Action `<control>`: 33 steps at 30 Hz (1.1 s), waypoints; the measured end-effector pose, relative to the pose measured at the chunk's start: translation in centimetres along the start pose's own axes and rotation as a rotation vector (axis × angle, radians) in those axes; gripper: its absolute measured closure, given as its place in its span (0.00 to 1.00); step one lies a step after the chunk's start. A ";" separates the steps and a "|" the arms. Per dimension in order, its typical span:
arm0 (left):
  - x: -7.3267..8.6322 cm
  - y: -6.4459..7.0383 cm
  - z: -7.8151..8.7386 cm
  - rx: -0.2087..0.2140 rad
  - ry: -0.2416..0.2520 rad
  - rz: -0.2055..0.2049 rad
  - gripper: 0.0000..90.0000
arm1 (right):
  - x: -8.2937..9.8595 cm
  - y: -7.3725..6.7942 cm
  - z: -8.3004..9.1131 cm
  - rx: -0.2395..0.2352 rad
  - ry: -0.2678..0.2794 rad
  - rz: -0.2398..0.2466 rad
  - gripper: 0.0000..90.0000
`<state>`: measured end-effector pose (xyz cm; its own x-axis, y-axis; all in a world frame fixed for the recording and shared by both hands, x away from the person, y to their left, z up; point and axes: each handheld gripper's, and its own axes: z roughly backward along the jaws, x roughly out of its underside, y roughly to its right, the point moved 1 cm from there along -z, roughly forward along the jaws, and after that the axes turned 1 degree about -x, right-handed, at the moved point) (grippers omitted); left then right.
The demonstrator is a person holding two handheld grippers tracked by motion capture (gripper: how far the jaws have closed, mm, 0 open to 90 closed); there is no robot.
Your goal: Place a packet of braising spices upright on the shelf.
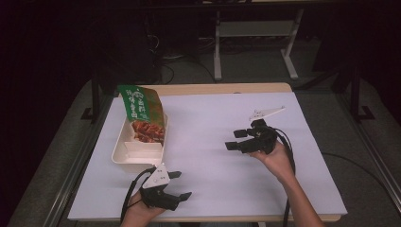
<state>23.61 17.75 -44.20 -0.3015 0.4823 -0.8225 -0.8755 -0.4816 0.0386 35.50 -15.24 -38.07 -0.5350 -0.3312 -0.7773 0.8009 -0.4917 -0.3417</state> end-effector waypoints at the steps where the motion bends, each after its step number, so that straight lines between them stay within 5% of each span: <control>1: 0.0 0.0 0.0 0.000 0.000 0.000 0.25 | 0.2 0.0 0.1 0.000 -0.002 -0.002 0.31; 33: 0.0 -0.1 0.1 -0.012 -0.004 0.007 0.25 | 4.5 0.4 2.4 0.020 -0.008 -0.042 0.30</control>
<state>23.70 17.88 -44.16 -0.3091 0.4820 -0.8198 -0.8688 -0.4937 0.0372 32.78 -18.89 -40.50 -0.5700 -0.3167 -0.7582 0.7723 -0.5214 -0.3628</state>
